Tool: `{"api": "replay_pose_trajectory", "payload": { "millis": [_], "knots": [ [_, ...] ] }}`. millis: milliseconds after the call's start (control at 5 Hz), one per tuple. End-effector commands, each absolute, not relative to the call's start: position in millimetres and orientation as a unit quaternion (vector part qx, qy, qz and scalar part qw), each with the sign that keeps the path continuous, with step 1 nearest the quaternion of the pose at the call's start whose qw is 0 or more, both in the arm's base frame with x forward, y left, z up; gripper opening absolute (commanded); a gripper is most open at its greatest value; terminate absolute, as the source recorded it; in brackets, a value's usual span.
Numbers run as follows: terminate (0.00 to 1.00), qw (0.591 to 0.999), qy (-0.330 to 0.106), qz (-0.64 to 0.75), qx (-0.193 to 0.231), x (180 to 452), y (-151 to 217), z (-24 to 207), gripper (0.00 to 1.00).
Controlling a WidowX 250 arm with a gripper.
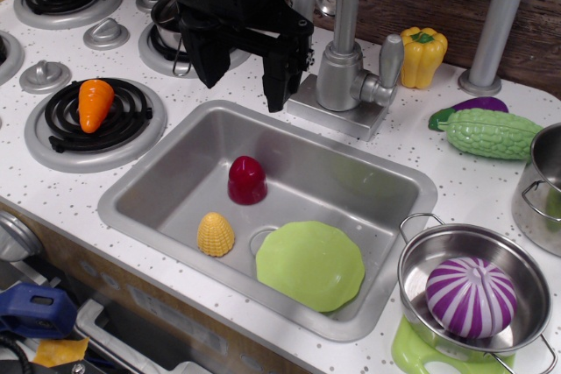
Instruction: Turn faucet front to left
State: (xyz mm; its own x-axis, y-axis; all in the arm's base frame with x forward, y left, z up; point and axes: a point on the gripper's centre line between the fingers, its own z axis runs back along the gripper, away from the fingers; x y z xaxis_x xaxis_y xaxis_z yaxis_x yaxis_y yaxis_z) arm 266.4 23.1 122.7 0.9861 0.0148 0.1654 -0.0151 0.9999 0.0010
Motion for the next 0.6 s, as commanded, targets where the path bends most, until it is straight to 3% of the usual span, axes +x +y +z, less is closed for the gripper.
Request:
{"api": "replay_pose_trajectory", "payload": {
  "millis": [0, 400],
  "knots": [
    [0.00, 0.997, -0.083, 0.007, 0.001, 266, 23, 123, 1.00],
    [0.00, 0.988, -0.152, 0.011, 0.038, 292, 31, 128, 1.00]
  ]
}}
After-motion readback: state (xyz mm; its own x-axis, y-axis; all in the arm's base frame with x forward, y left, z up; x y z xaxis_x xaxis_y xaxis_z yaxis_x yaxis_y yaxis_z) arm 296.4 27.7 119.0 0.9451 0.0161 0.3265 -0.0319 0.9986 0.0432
